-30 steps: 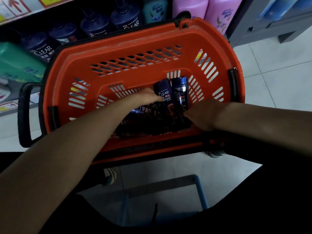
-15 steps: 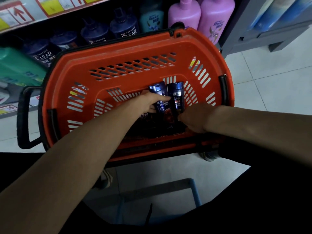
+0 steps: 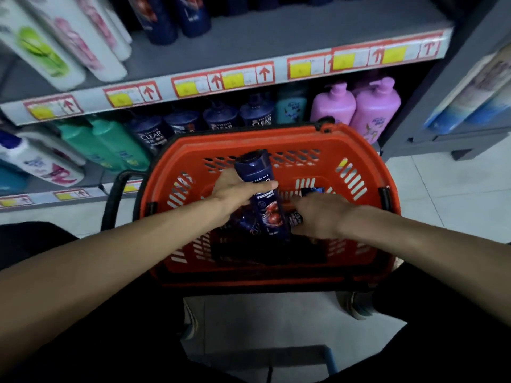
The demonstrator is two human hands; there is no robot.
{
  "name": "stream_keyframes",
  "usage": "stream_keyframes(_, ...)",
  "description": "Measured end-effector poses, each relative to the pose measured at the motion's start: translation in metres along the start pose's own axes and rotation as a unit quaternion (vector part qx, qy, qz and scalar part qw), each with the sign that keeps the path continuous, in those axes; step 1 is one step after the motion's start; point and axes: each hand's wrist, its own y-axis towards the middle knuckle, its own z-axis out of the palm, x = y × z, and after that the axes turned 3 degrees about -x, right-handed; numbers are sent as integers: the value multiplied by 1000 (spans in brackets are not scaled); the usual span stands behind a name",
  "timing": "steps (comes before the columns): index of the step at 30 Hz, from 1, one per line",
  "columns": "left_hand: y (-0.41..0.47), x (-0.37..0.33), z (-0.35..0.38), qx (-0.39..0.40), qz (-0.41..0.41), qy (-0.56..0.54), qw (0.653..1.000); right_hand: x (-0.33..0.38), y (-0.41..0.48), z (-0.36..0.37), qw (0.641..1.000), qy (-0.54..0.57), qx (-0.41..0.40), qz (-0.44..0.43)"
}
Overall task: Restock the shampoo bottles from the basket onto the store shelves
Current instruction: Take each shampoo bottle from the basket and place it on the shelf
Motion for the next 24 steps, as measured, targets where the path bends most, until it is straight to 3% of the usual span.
stream_keyframes(4, -31, -18, -38, -25, 41, -46, 998, 35, -4, -4, 983, 161, -79, -36)
stream_keyframes(13, -41, -43, -40, -85, 2, -176, 981, 72, 8, -10, 944, 252, -213, 16)
stream_keyframes(18, -42, -56, -50, -65, -12, -184, 981, 72, 12, -26, 912, 353, -210, 6)
stream_keyframes(20, -41, -60, -51, -58, 6, -192, 980, 71, 16, -31, 886, 413, -209, 14)
stream_keyframes(24, -39, -64, -56, -49, 43, -205, 977, 62, 23, -44, 793, 583, -173, 31)
